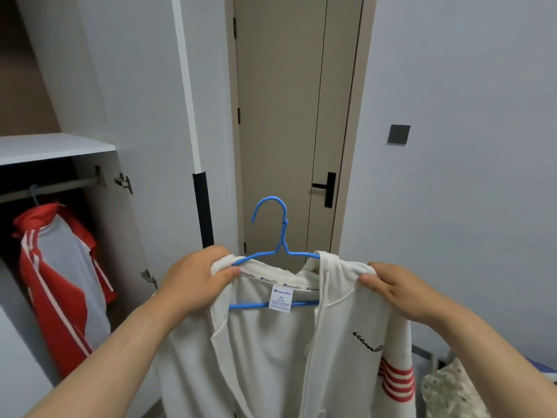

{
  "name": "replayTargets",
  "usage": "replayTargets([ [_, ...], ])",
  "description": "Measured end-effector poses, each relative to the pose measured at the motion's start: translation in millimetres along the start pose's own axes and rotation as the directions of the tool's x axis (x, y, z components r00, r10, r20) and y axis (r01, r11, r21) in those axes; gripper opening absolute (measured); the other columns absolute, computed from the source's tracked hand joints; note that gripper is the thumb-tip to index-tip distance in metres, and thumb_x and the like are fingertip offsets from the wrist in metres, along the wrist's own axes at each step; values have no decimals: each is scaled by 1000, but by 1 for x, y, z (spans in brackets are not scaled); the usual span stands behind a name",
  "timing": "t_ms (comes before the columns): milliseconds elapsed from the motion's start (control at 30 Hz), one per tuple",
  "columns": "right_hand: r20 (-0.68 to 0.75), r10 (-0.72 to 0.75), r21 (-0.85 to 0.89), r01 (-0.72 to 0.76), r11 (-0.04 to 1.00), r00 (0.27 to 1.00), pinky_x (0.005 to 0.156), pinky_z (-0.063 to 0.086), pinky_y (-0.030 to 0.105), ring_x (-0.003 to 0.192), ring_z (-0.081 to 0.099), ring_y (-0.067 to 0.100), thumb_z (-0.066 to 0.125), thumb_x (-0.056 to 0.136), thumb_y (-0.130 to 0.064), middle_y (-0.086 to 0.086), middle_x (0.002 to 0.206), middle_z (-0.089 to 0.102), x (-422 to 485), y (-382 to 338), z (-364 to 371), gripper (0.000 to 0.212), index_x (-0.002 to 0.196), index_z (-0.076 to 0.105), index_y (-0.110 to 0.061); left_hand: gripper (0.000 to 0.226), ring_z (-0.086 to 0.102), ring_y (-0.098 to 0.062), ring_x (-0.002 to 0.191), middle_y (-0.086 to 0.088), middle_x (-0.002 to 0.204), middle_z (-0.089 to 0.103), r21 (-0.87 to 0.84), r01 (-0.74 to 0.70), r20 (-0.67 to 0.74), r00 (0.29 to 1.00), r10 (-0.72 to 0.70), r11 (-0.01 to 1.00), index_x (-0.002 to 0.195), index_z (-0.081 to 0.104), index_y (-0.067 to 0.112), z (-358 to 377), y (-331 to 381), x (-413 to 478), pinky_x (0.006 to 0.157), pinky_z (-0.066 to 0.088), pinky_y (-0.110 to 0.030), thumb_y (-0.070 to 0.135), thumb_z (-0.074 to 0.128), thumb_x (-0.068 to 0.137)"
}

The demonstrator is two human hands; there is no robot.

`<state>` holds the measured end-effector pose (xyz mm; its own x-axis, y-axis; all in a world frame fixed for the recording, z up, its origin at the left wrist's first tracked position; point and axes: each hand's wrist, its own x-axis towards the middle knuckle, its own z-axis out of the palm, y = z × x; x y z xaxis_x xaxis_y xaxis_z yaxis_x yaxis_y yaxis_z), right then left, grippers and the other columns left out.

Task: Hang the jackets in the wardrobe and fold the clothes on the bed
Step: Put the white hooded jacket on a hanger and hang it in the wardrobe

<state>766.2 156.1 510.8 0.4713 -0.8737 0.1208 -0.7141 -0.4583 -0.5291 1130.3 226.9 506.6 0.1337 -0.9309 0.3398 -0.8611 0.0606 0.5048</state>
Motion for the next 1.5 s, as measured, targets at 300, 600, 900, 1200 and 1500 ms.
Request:
replayTargets([
  [300, 32, -8, 42, 7, 999, 999, 68, 39, 21, 70, 47, 1, 48, 102, -31, -16, 75, 54, -2, -20, 17, 23, 83, 53, -20, 21, 54, -5, 76, 22, 78, 56, 31, -101, 102, 990, 97, 994, 80, 41, 52, 31, 20, 12, 61, 39, -26, 55, 62, 84],
  [600, -163, 108, 163, -81, 983, 981, 59, 35, 23, 64, 45, 4, 57, 97, -30, -9, 68, 51, -45, -16, 1, 26, 75, 56, -18, 14, 48, -23, 68, 13, 71, 47, 86, -41, -208, 976, 58, 995, 83, 44, 31, 49, 22, 37, 55, 32, -32, 27, 58, 83],
  [900, -269, 355, 12, -365, 931, 895, 62, 37, 29, 65, 44, 8, 51, 98, -47, 0, 72, 51, -91, -18, 4, 43, 79, 50, -8, 12, 57, -11, 77, 18, 79, 61, -214, -266, 110, 950, 294, 940, 81, 53, 36, 81, 70, 61, 57, 38, -24, 37, 65, 82],
  [1200, -471, 454, 26, -502, 864, 757, 54, 29, 25, 54, 35, 7, 55, 94, -45, -11, 57, 39, -154, -42, 27, 40, 61, 39, -28, 18, 57, -2, 74, 19, 78, 61, -447, -440, 326, 730, 600, 779, 79, 52, 41, 126, 129, 34, 59, 43, -24, 47, 69, 76],
  [1500, -735, 549, 209, -637, 742, 398, 50, 28, 21, 53, 35, 4, 64, 93, -26, -10, 57, 39, -294, -50, -1, 39, 63, 47, -6, 52, 57, -10, 70, 8, 70, 61, -522, -636, 311, 478, 821, 568, 73, 55, 29, 152, 216, 25, 63, 43, -32, 70, 24, 73],
])
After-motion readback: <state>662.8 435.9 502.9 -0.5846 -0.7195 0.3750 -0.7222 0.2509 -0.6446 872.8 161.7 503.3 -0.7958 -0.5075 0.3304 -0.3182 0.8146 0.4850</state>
